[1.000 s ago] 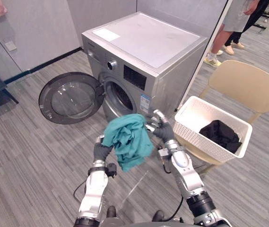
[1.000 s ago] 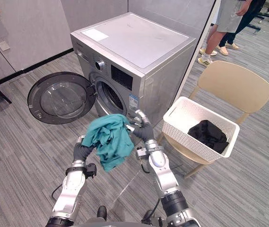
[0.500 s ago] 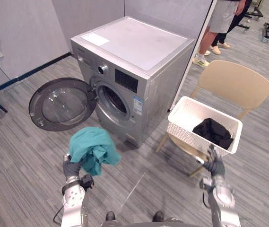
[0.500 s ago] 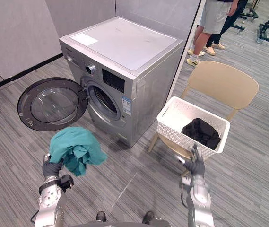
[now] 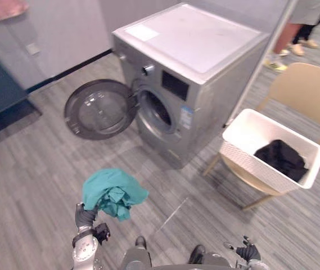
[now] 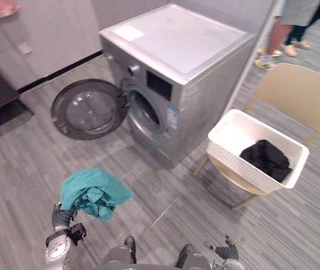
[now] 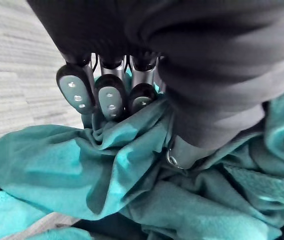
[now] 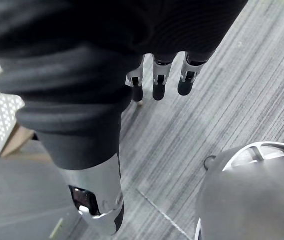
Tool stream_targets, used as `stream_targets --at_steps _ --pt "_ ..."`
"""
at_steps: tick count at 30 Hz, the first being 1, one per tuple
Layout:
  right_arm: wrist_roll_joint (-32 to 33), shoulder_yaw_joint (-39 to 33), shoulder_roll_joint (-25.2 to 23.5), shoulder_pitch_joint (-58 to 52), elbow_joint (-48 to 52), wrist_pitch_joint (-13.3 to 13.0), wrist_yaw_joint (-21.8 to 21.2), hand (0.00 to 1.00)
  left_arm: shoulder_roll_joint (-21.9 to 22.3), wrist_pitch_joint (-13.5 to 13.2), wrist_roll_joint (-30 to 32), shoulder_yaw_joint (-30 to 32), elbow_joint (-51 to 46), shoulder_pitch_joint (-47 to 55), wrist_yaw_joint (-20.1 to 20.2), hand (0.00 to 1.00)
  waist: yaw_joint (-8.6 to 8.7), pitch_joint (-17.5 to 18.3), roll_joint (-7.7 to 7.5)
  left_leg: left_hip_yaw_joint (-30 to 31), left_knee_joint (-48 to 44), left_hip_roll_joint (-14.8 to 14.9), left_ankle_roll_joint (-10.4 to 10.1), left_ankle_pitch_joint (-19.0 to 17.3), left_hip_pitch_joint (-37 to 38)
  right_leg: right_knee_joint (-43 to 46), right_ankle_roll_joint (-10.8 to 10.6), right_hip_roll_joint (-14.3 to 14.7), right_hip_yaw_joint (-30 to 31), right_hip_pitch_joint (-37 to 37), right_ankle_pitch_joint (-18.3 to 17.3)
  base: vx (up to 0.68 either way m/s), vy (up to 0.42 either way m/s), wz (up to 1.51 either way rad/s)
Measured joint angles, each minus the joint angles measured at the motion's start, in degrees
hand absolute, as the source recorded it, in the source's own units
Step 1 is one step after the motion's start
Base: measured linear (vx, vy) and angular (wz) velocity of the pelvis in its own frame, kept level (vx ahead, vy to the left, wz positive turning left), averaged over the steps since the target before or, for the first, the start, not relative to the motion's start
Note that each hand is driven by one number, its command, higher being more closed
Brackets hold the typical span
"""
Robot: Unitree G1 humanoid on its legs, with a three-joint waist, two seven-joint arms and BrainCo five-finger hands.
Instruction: Pick up the laundry basket with both hands and put the clothes into the washing machine.
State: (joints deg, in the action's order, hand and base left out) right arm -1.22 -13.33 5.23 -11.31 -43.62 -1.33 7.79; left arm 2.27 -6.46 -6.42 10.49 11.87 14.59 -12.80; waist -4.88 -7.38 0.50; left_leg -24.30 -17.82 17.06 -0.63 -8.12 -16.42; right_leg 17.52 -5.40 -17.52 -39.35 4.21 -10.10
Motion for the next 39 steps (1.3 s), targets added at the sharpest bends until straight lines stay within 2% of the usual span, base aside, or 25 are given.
stream_targets --at_steps 1,2,4,5,6,8,9,12,14,15,16,17,19,21,22,23,24,26,28,31,33,34,35,38,39 --pt "0.0 0.0 -0.2 0.3 -0.4 0.1 0.0 0.0 -0.1 0.0 0.4 -0.4 0.0 0.0 0.0 1.0 -0.7 0.3 -0.24 0.2 -2.0 -0.6 -2.2 1.3 -0.3 0.3 -2.1 -1.7 0.2 -0.7 0.3 0.29 0.337 0.18" --pt "-0.1 0.1 -1.0 0.2 -0.7 0.2 0.0 0.0 -0.5 0.0 0.7 -1.0 0.0 0.0 0.0 1.0 -0.68 1.0 -1.62 0.2 -4.9 -2.6 -1.8 -1.7 -0.9 0.3 -4.4 -4.3 0.2 -1.0 1.0 0.36 0.407 0.19" --pt "-0.4 0.2 -2.9 1.0 -2.2 0.4 -0.2 0.0 -1.1 0.0 1.1 -1.0 0.2 -0.1 0.0 1.0 -0.69 1.3 -3.87 -0.4 -8.1 -5.4 -0.6 -5.7 -1.3 2.4 -5.1 -7.9 2.0 -0.9 2.7 0.4 0.343 0.21" --pt "-0.6 0.7 -3.3 1.0 -2.0 0.7 -0.2 0.0 -1.4 0.6 1.1 -1.4 0.3 -0.3 0.0 1.0 -0.47 1.0 -3.65 -0.5 -9.8 -6.3 0.9 -7.7 -0.2 7.8 1.8 -9.9 4.9 0.4 4.1 0.41 0.341 0.12" --pt "-0.6 1.4 -3.3 1.2 -1.9 0.8 -0.3 0.0 -1.4 0.7 1.2 -1.7 0.2 -0.3 0.0 1.0 -0.39 0.6 -3.15 -0.6 -9.9 -6.3 1.3 -8.6 1.2 12.0 5.7 -10.4 7.9 2.1 5.7 0.4 0.353 -0.01" --pt "-0.5 4.1 -4.2 1.3 0.3 0.9 -0.3 0.0 -2.5 0.9 1.2 -2.1 -0.3 -0.6 -0.2 1.0 0.02 -1.1 -1.46 -0.2 -7.3 -6.1 1.5 -9.5 6.4 24.5 3.9 -5.9 21.0 8.2 2.2 0.38 0.27 -0.06" --pt "-0.5 6.0 -5.1 1.4 2.4 0.4 -0.3 0.0 -4.2 0.8 1.2 -2.0 -1.1 -0.7 -0.5 1.0 1.4 -1.0 -1.63 0.3 -3.6 -6.7 1.4 -9.5 10.1 29.0 1.8 0.8 26.8 12.5 -2.0 0.3 0.142 0.16" --pt "-0.4 6.5 -5.2 2.2 4.2 -0.2 -0.3 0.0 -4.7 0.8 1.2 -2.1 -0.8 -3.3 -1.1 1.0 3.35 -2.1 -3.21 0.5 1.6 -10.2 1.3 -9.5 15.5 24.1 2.6 8.5 29.6 20.2 -4.4 0.41 0.074 0.34" --pt "-0.4 6.7 -5.1 3.0 4.5 -0.2 -0.3 0.0 -4.0 0.8 1.3 -2.2 -0.6 -4.6 -1.1 1.0 4.18 -3.8 -2.69 1.6 2.2 -10.3 0.0 -10.3 18.4 16.9 3.0 12.6 29.7 23.0 -2.9 0.33 -0.031 0.44" --pt "-0.4 6.8 -5.1 3.0 4.6 -0.2 -0.3 0.0 -4.0 0.9 1.4 -2.6 -0.5 -4.6 -1.1 1.0 4.27 -4.0 -2.62 2.2 2.3 -10.3 -0.4 -10.5 19.3 13.8 3.2 13.4 29.6 23.5 -1.1 0.41 -0.08 0.63" --pt "0.0 7.3 -5.1 2.3 5.1 -0.3 -0.3 0.0 -4.1 0.8 1.6 -3.6 -0.6 -4.6 -1.1 1.0 4.32 -4.0 -3.21 3.8 2.3 -11.1 -1.6 -11.2 21.1 7.1 4.9 14.1 29.7 23.6 5.4 0.47 -0.121 0.66" --pt "0.0 7.6 -4.1 2.5 5.4 -0.3 -0.4 0.0 -3.5 1.0 1.8 -3.9 -0.1 -4.6 -1.1 1.0 4.74 -4.4 -1.92 5.9 2.1 -10.1 -2.7 -11.8 22.7 7.8 9.3 14.9 29.1 22.4 9.1 0.5 -0.123 0.53" --pt "-0.2 7.7 -3.8 2.6 8.0 -0.6 -0.4 0.0 -2.4 1.0 2.3 -4.9 -0.4 -4.5 -1.0 1.0 4.19 -4.3 -0.99 8.5 0.6 -8.9 -4.7 -9.5 22.6 10.8 10.0 14.7 27.9 21.8 5.1 0.48 -0.145 0.46" --pt "-0.6 7.7 -3.8 2.2 8.7 -0.7 -0.7 0.0 -1.1 1.1 2.7 -5.7 -0.4 -4.4 -0.6 1.0 4.81 -4.8 -0.31 11.8 -8.0 -7.0 -4.1 -7.9 21.1 12.1 10.8 14.9 25.2 18.0 1.2 0.52 -0.25 0.54" --pt "-0.6 7.9 -3.8 1.6 9.0 -0.6 -0.8 0.0 -0.1 1.0 2.7 -5.8 -0.6 -4.1 0.2 1.0 4.56 -5.0 0.14 13.9 -19.1 -4.2 -3.1 -4.4 18.0 10.3 11.6 16.8 24.3 13.7 0.2 0.47 -0.237 0.02" --pt "-0.6 8.7 -3.5 0.5 10.6 -0.6 -0.9 0.0 0.2 1.0 2.7 -5.8 -0.7 -3.6 0.6 1.0 3.83 -5.0 0.11 15.5 -30.6 -1.8 -1.6 3.0 13.4 7.5 12.4 18.7 24.9 9.7 -0.3 0.36 -0.167 -0.18" --pt "-0.6 9.0 -3.7 0.1 11.3 -0.7 -0.9 0.0 0.2 1.0 2.7 -5.8 -0.8 -3.2 0.8 1.0 3.74 -5.0 0.08 16.0 -34.3 -0.8 -1.5 3.4 11.8 6.5 12.7 19.1 25.2 8.4 -0.6 0.31 -0.116 -0.52" --pt "-0.5 8.9 -3.5 -0.1 12.7 -0.8 -0.6 0.0 0.4 1.1 2.8 -6.7 -0.8 -2.7 2.0 1.0 3.55 -5.0 -0.14 15.9 -43.5 0.6 -1.5 0.0 4.0 3.0 13.2 21.1 28.7 4.3 -0.9 0.28 -0.063 -0.68" --pt "-0.5 8.9 -3.5 -0.4 12.7 -0.5 -0.3 0.0 0.4 1.2 2.8 -7.7 -0.8 -2.7 2.7 1.0 2.45 -5.0 -0.51 15.6 -39.2 -0.6 -1.3 -3.5 1.3 1.4 13.2 21.5 32.5 2.6 -0.9 0.22 0.016 -0.91" --pt "-0.5 9.0 -3.6 -0.3 12.8 -0.2 -0.2 0.0 1.0 1.2 2.8 -8.4 -0.9 -2.8 2.7 1.0 2.13 -5.0 -0.79 19.0 -23.3 -4.8 -1.8 -6.7 1.2 0.0 12.7 21.6 38.2 0.5 -0.6 0.25 0.125 -1.04" --pt "-0.7 9.7 -3.7 0.3 13.3 -0.3 0.1 0.0 1.0 1.2 3.9 -8.8 -1.4 -3.0 2.7 1.0 1.99 -4.8 -0.55 24.7 -10.4 -8.1 -2.4 -6.3 2.2 0.1 10.4 22.4 43.5 0.8 -0.5 0.21 0.231 -1.38" --pt "-0.7 9.9 -3.7 0.2 13.4 -0.3 0.3 0.0 1.2 1.2 4.1 -9.0 -1.4 -2.9 2.7 1.0 2.33 -4.5 -0.15 25.3 -8.0 -8.0 -2.1 -5.0 2.4 0.6 9.7 23.1 44.8 1.2 -0.7 0.24 0.323 -1.58" --pt "-0.8 9.9 -3.7 0.0 13.3 -0.3 0.4 0.0 1.3 1.2 4.5 -9.7 -1.3 -2.8 2.7 1.0 2.55 -4.0 0.92 25.6 -6.2 -7.2 -3.8 -2.5 3.0 1.9 8.1 24.8 47.2 2.0 -1.7 0.17 0.283 -1.41" --pt "-1.1 9.9 -6.2 -1.5 13.4 -0.2 0.9 0.0 -0.3 1.3 4.9 -9.8 -0.9 -3.2 2.8 1.0 2.59 -2.3 -3.01 16.2 -6.5 -6.8 -3.0 -4.2 4.8 5.7 4.5 23.7 54.3 5.5 -2.7 0.11 0.228 -1.32" --pt "-1.1 9.9 -6.4 -1.6 13.4 -0.2 0.9 0.0 -0.4 1.3 4.9 -9.8 -0.9 -3.3 2.9 1.0 2.6 -2.3 -3.31 14.5 -6.6 -6.8 -2.7 -4.3 5.3 5.8 3.6 23.5 55.2 6.1 -2.4 0.01 0.209 -1.49"
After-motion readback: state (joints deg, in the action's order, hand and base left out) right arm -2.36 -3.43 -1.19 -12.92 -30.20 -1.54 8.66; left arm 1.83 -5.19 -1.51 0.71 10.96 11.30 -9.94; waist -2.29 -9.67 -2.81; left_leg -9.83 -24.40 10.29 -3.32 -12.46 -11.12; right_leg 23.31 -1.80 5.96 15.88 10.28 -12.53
